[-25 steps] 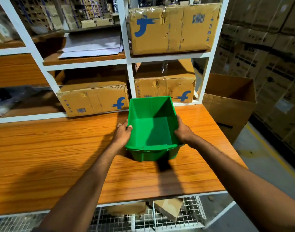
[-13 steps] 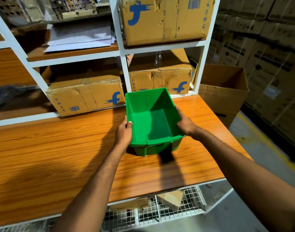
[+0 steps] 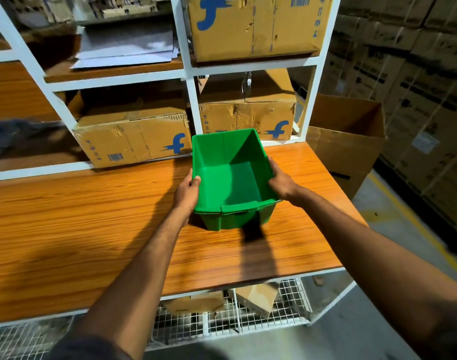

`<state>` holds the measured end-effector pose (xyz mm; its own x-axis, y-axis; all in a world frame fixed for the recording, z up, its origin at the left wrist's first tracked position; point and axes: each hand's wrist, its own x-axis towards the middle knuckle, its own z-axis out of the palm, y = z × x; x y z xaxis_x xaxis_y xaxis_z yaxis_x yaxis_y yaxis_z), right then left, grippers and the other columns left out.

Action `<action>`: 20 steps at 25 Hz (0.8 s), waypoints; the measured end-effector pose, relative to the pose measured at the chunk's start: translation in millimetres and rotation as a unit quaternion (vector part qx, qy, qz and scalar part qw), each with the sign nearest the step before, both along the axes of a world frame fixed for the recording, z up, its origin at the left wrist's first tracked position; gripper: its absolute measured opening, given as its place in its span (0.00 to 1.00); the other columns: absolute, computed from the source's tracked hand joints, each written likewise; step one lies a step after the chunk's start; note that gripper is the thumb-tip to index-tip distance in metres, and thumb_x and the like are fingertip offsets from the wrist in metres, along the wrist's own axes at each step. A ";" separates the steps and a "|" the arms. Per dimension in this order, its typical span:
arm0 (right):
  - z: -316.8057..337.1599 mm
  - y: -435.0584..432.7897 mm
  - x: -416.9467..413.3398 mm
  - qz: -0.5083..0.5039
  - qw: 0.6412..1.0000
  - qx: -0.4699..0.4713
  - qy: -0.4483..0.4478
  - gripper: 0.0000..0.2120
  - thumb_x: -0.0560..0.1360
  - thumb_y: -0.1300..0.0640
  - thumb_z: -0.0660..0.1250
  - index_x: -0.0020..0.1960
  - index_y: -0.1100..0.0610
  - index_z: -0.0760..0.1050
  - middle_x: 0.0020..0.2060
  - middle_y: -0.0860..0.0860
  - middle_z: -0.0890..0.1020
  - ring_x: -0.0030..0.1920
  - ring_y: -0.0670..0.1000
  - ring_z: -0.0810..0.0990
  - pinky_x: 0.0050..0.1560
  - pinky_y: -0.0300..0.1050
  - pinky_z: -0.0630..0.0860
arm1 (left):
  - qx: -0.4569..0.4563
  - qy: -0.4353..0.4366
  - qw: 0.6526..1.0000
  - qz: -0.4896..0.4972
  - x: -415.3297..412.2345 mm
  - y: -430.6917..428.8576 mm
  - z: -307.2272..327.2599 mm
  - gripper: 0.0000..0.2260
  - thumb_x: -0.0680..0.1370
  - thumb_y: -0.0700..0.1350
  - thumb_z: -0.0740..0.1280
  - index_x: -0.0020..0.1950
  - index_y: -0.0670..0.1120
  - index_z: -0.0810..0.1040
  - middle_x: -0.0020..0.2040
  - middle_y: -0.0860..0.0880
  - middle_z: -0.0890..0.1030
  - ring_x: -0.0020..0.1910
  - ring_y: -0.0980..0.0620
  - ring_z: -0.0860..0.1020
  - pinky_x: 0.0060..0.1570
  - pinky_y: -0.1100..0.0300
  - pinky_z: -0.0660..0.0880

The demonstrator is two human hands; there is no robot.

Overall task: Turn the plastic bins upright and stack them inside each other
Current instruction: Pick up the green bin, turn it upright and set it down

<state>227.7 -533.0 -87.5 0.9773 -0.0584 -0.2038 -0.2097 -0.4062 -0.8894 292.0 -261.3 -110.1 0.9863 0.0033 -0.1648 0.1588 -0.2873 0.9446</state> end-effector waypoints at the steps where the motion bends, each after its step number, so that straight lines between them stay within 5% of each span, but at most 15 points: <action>1: 9.0 3.5 -6.2 -0.012 1.000 0.004 0.006 0.42 0.74 0.57 0.63 0.82 0.39 0.47 0.72 0.59 0.74 0.61 0.63 0.82 0.57 0.67 0.82 | 0.004 0.009 1.000 -0.006 -0.4 3.0 -0.6 0.23 0.83 0.55 0.60 0.78 0.56 0.66 0.74 0.52 0.75 0.67 0.47 0.78 0.68 0.46 0.75; 5: 10.7 3.2 -19.7 -0.073 0.993 -0.091 -0.006 0.40 0.84 0.47 0.61 0.84 0.49 0.37 0.78 0.64 0.68 0.72 0.66 0.73 0.69 0.65 0.73 | 0.027 0.019 0.998 0.061 -19.0 20.3 -0.9 0.33 0.70 0.76 0.53 0.72 0.65 0.68 0.74 0.47 0.74 0.70 0.42 0.74 0.65 0.42 0.74; 8: 19.1 10.7 -45.5 -0.156 0.969 -0.152 -0.120 0.32 0.83 0.47 0.62 0.83 0.52 0.55 0.75 0.59 0.73 0.73 0.62 0.73 0.70 0.60 0.73 | -0.021 -0.043 0.992 0.113 -58.8 20.9 14.7 0.23 0.80 0.64 0.60 0.72 0.56 0.72 0.69 0.46 0.76 0.63 0.43 0.79 0.39 0.62 0.75; 10: 19.8 18.2 -66.3 -0.185 0.948 -0.147 -0.214 0.23 0.82 0.48 0.62 0.75 0.51 0.68 0.70 0.52 0.78 0.69 0.54 0.77 0.66 0.58 0.76 | -0.040 -0.081 0.986 0.138 -84.2 22.5 18.8 0.18 0.82 0.54 0.63 0.71 0.52 0.73 0.65 0.47 0.78 0.58 0.46 0.80 0.34 0.68 0.72; 15: 10.1 64.8 -127.8 -0.133 0.920 -0.150 -0.338 0.13 0.82 0.50 0.64 0.63 0.54 0.77 0.57 0.49 0.84 0.59 0.52 0.81 0.59 0.52 0.77 | -0.023 -0.216 0.963 0.159 -166.6 44.4 24.7 0.13 0.78 0.49 0.69 0.62 0.54 0.78 0.50 0.53 0.78 0.48 0.52 0.78 0.49 0.57 0.76; 17: 6.5 94.1 -149.8 -0.089 0.910 -0.193 -0.356 0.12 0.82 0.51 0.65 0.61 0.55 0.79 0.56 0.51 0.84 0.58 0.55 0.80 0.59 0.50 0.75 | 0.035 -0.238 0.958 0.154 -198.4 56.7 28.1 0.14 0.77 0.49 0.69 0.62 0.54 0.78 0.52 0.53 0.79 0.48 0.54 0.78 0.48 0.61 0.74; 20: 6.2 150.2 -190.0 -0.025 0.903 -0.241 -0.355 0.14 0.83 0.48 0.64 0.64 0.54 0.77 0.57 0.51 0.83 0.59 0.55 0.78 0.59 0.52 0.74 | 0.144 -0.250 0.948 0.137 -248.6 95.7 37.0 0.17 0.77 0.53 0.67 0.67 0.57 0.77 0.59 0.55 0.80 0.58 0.53 0.78 0.56 0.54 0.75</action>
